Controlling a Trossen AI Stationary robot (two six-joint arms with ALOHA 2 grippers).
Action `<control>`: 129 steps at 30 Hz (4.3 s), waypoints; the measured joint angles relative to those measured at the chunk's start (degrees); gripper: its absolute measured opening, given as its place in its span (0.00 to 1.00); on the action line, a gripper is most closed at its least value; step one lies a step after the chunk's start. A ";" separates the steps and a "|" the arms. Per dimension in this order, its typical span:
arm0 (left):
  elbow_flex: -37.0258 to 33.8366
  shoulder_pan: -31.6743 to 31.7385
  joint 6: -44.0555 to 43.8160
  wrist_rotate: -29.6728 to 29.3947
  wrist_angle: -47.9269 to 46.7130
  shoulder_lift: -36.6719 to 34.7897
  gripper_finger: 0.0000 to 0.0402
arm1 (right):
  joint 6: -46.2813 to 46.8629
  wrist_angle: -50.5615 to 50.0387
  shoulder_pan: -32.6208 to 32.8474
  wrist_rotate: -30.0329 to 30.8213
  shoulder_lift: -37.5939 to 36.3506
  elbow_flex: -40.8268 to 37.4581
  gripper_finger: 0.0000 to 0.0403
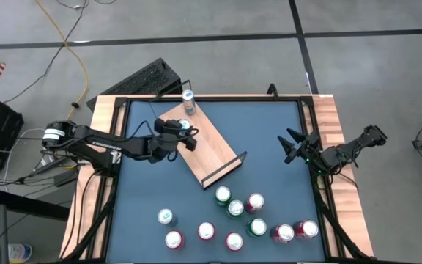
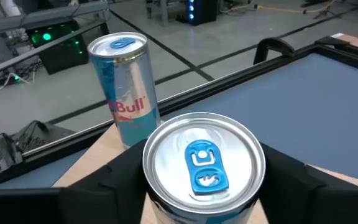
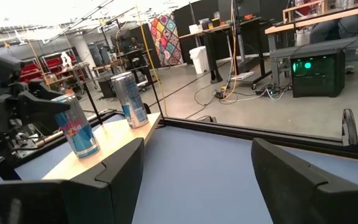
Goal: Place canned beverage on shelf
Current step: Put the right blue soda can on the shelf aligned with the other blue soda can
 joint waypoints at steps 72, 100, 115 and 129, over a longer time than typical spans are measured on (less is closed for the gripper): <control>-2.08 53.58 43.39 99.32 0.36 -5.07 0.58 | 3.63 -0.72 0.00 3.67 0.00 -0.01 0.70; -1.17 52.76 39.55 92.89 -0.93 -8.64 0.70 | 3.58 -0.79 0.00 3.63 -0.02 0.00 0.70; -1.07 42.63 22.77 67.54 -8.76 -26.85 0.69 | 3.55 -0.83 0.00 3.61 -0.02 0.00 0.70; -1.07 16.42 9.11 30.76 -26.56 -30.99 0.08 | 2.82 -0.87 0.00 3.58 -0.01 -0.01 0.70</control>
